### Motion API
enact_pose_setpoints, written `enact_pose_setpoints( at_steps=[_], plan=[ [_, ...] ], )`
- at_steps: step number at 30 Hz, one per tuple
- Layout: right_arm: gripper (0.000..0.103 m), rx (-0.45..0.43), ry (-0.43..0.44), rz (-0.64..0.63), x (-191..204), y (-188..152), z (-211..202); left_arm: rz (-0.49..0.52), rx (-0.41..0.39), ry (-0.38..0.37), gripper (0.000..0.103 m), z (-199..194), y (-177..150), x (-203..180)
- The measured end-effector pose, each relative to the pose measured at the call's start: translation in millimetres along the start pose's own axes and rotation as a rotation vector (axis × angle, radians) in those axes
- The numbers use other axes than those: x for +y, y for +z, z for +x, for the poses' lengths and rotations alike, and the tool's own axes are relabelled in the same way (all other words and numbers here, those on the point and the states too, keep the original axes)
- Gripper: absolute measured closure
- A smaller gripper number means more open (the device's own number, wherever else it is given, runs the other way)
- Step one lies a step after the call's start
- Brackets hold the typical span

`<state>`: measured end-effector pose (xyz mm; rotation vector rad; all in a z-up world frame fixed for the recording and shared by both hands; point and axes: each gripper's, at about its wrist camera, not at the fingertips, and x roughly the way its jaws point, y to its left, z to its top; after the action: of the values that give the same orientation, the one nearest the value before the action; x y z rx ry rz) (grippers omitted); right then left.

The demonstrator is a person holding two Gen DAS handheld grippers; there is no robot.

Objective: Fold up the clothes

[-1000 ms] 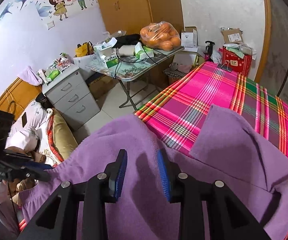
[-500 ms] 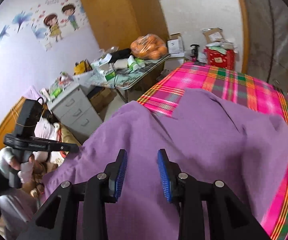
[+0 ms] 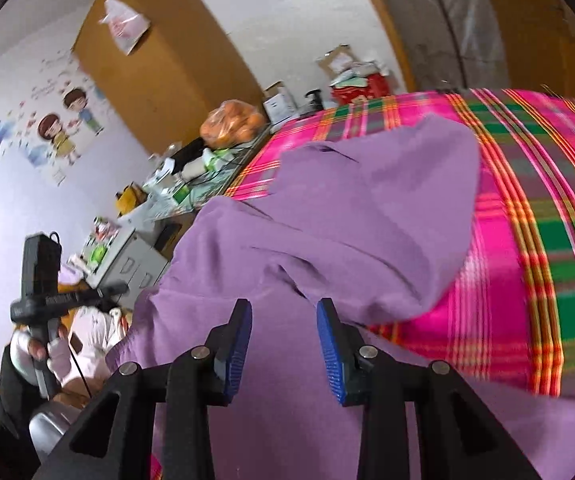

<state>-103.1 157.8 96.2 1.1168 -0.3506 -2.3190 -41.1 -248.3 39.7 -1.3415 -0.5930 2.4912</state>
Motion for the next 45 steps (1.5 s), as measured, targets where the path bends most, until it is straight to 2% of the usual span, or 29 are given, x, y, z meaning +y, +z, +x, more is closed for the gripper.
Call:
enact_pose_setpoints(
  at_steps=[2,4,6,10,13,15,18,22,24,29,31,34,36,37,38,42,45],
  plan=[
    [0.069,-0.006,-0.029,0.024,-2,-3,-3,-0.012,0.102,0.068,0.100,23,-6,4],
    [0.069,-0.019,-0.054,0.044,-6,-4,-12,-0.083,0.158,0.116,0.103,33,-10,20],
    [0.069,-0.037,-0.074,0.044,-9,-3,-18,-0.159,0.143,0.081,0.102,26,-12,32],
    [0.067,-0.099,-0.106,0.031,-15,5,-33,-0.178,0.059,0.143,0.102,3,-13,20],
    [0.067,-0.125,-0.090,-0.042,-10,16,-31,-0.186,0.010,0.101,0.099,-10,-13,2],
    [0.067,-0.104,-0.109,-0.098,-4,27,-22,-0.173,-0.008,0.075,0.099,-12,-11,-13],
    [0.067,-0.059,-0.134,-0.187,6,48,-1,-0.154,0.005,0.020,0.098,-5,-5,-41],
    [0.067,-0.031,-0.244,-0.324,19,78,34,-0.072,-0.002,-0.025,0.094,3,5,-74],
    [0.067,-0.010,-0.294,-0.385,23,89,53,-0.049,-0.003,-0.025,0.092,8,8,-78],
    [0.067,0.062,-0.430,-0.547,27,104,110,-0.093,0.029,0.017,0.092,20,11,-61],
    [0.067,0.079,-0.478,-0.570,22,107,125,-0.099,0.036,0.039,0.092,23,11,-56],
    [0.067,0.100,-0.530,-0.545,8,112,141,-0.093,0.053,0.051,0.092,32,14,-53],
    [0.072,0.114,-0.547,-0.516,-2,115,145,-0.088,0.066,0.051,0.092,37,15,-54],
    [0.093,0.108,-0.551,-0.505,-5,116,143,-0.084,0.071,0.049,0.092,39,15,-55],
    [0.099,0.102,-0.555,-0.494,-9,118,141,-0.078,0.075,0.047,0.092,41,15,-56],
    [0.099,0.020,-0.505,-0.379,-22,124,105,-0.063,0.087,0.044,0.092,42,13,-58],
    [0.100,-0.077,-0.435,-0.236,-37,129,53,-0.066,0.087,0.050,0.092,42,12,-58]
  ],
)
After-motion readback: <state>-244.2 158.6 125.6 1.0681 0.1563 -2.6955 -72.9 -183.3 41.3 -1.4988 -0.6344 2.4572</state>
